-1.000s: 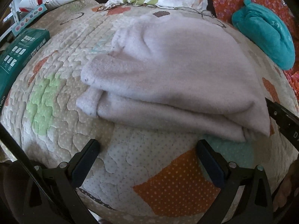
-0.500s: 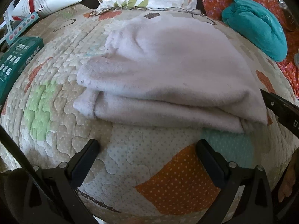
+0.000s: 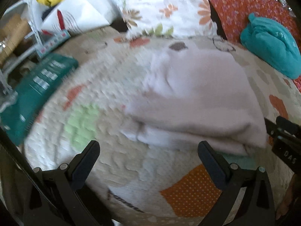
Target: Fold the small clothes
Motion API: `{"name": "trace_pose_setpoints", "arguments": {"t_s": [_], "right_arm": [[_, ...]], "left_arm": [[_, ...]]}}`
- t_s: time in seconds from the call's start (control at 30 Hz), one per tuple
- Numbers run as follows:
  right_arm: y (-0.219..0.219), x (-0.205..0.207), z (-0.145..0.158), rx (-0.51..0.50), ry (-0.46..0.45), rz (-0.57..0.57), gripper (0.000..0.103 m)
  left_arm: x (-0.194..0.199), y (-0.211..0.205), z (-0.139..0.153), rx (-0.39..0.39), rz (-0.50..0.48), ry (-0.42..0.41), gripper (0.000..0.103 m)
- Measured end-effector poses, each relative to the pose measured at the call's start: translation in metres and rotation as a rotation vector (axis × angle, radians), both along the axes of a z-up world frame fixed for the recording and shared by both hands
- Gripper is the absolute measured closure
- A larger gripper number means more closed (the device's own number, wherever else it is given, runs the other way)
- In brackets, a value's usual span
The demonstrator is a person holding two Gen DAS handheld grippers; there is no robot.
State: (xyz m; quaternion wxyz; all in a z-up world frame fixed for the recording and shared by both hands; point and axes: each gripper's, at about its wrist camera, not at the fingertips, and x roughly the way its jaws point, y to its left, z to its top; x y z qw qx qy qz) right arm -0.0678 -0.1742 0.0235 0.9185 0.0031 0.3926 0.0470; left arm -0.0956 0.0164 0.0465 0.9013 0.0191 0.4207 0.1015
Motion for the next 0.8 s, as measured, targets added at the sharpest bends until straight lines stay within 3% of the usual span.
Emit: {"name": "trace_pose_setpoints", "arguments": {"t_s": [0.07,0.8], "right_arm": [[0.000,0.000,0.001,-0.001,-0.004,0.000,0.040],[0.005,-0.003,0.003,-0.024,-0.016,0.006,0.039]], "left_arm": [[0.000,0.000,0.005,0.023,0.003,0.003,0.000],[-0.001,-0.011,0.002,-0.078,-0.034,0.080,0.000]]}}
